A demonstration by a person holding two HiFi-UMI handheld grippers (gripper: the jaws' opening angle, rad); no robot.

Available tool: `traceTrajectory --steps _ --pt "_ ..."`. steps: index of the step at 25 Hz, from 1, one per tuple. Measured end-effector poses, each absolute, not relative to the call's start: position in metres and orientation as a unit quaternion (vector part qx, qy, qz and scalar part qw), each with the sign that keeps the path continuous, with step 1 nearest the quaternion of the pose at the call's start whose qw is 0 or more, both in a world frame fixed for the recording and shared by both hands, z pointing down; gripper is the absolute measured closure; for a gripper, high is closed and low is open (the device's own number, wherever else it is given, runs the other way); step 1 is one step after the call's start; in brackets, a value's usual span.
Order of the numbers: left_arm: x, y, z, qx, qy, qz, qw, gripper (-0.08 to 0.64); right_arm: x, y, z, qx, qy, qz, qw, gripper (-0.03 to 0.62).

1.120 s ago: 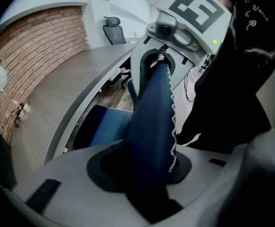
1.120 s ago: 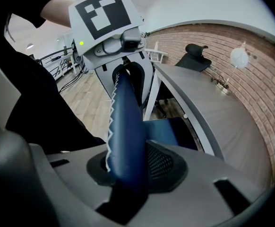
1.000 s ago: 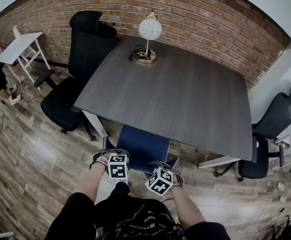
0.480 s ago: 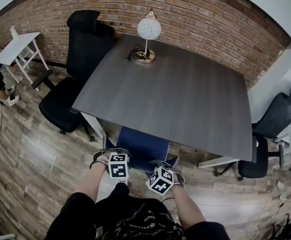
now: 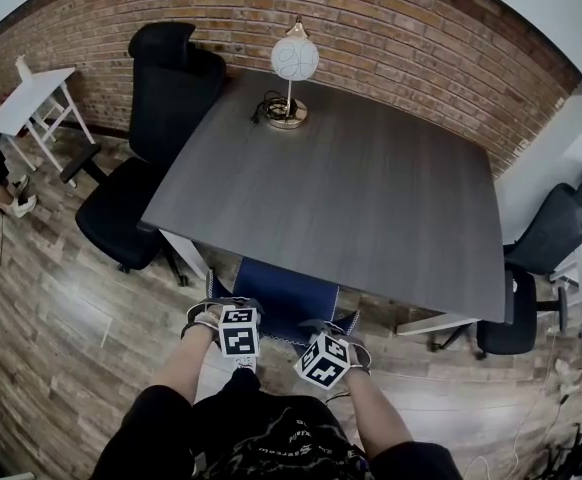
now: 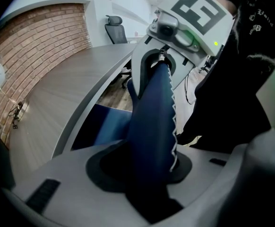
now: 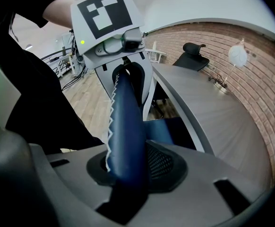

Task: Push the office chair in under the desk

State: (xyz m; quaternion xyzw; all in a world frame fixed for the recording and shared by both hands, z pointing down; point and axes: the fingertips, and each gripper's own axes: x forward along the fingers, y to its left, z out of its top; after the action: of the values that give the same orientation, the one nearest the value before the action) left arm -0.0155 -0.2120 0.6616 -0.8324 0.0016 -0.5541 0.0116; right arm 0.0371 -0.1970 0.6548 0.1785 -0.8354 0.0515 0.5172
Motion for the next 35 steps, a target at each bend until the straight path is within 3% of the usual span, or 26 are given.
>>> traceTrajectory --steps 35 --pt "-0.010 -0.246 0.661 -0.835 -0.005 -0.550 0.019 0.410 0.041 -0.230 0.654 0.181 -0.834 0.059 0.517 0.491"
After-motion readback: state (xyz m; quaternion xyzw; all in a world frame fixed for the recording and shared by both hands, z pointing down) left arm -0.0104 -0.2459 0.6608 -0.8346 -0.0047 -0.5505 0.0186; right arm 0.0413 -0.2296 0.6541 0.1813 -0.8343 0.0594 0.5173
